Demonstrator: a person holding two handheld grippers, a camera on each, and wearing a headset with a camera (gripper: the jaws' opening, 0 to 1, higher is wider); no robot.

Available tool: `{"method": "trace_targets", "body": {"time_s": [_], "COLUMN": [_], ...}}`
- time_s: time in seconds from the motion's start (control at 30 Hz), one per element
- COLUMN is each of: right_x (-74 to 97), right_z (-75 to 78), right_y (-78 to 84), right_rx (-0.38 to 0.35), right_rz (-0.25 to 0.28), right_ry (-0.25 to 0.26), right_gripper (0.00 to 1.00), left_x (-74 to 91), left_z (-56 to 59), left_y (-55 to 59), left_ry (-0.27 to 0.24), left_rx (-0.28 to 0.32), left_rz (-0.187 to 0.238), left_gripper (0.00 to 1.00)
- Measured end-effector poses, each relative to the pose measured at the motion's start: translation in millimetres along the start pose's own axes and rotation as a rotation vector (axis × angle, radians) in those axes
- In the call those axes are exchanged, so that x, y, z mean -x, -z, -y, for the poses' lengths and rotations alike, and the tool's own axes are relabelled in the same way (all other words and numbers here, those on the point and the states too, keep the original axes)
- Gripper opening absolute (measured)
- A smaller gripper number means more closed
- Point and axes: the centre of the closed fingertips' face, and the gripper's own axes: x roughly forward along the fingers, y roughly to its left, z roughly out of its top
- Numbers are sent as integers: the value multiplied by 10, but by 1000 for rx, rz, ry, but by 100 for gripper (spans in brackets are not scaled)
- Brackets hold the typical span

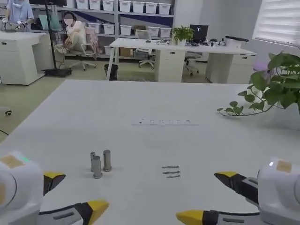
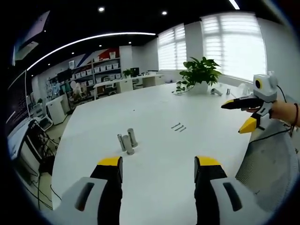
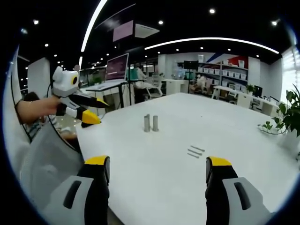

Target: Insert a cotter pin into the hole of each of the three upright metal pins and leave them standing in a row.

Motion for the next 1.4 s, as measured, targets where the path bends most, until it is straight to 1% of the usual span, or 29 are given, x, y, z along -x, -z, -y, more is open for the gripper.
{"method": "trace_targets", "body": {"time_s": [0.07, 0.17, 0.2, 0.33, 0.4, 0.5, 0.57, 0.63, 0.7, 0.9, 0.93, 1.0, 1.13, 1.2, 1.4], "right_x": [-5, -12, -15, -21, -21, -17, -12, -10, -12, -30, -36, -46, -50, -51, -49], "right_z": [1, 4, 6, 22, 31, 55, 75, 83, 87, 92, 93, 96, 107, 124, 167], "right_y": [-16, -26, -25, -12, -11, -16, -30, -42, -47, -43, -42, -31, -19, -15, -11], "right_rx": [-6, -13, -16, -23, -25, -34, -41, -46, -49, -57, -61, -67, -73, -77, -93], "right_rz": [8, 15, 15, 11, 12, 17, 26, 33, 36, 41, 43, 42, 39, 36, 40], "right_ry": [0, -1, -2, 4, 7, 13, 16, 17, 15, 19, 19, 19, 22, 28, 43], "right_gripper": [85, 85, 84, 84, 84, 83, 82, 82, 81, 80, 80, 80, 79, 79, 79], "left_x": [-33, -97, -136, -240, -284, -381, -443, -495, -583, -771, -815, -884, -996, -1061, -1245], "left_z": [-70, -222, -297, -494, -560, -696, -762, -799, -853, -970, -995, -1034, -1075, -1094, -1141], "left_y": [-26, -77, -95, -124, -130, -150, -165, -177, -180, -183, -172, -165, -147, -132, -19], "left_ry": [-6, -30, -41, -67, -72, -90, -91, -87, -83, -84, -82, -81, -65, -60, -41], "left_rx": [4, -5, -19, -34, -40, -59, -60, -58, -64, -100, -105, -123, -113, -114, -139], "left_rz": [6, 16, 14, 10, 7, 12, 17, 20, 9, -9, -17, -21, -27, -32, -72], "left_gripper": [58, 54, 53, 47, 43, 40, 38, 37, 35, 31, 30, 29, 28, 27, 26]}}
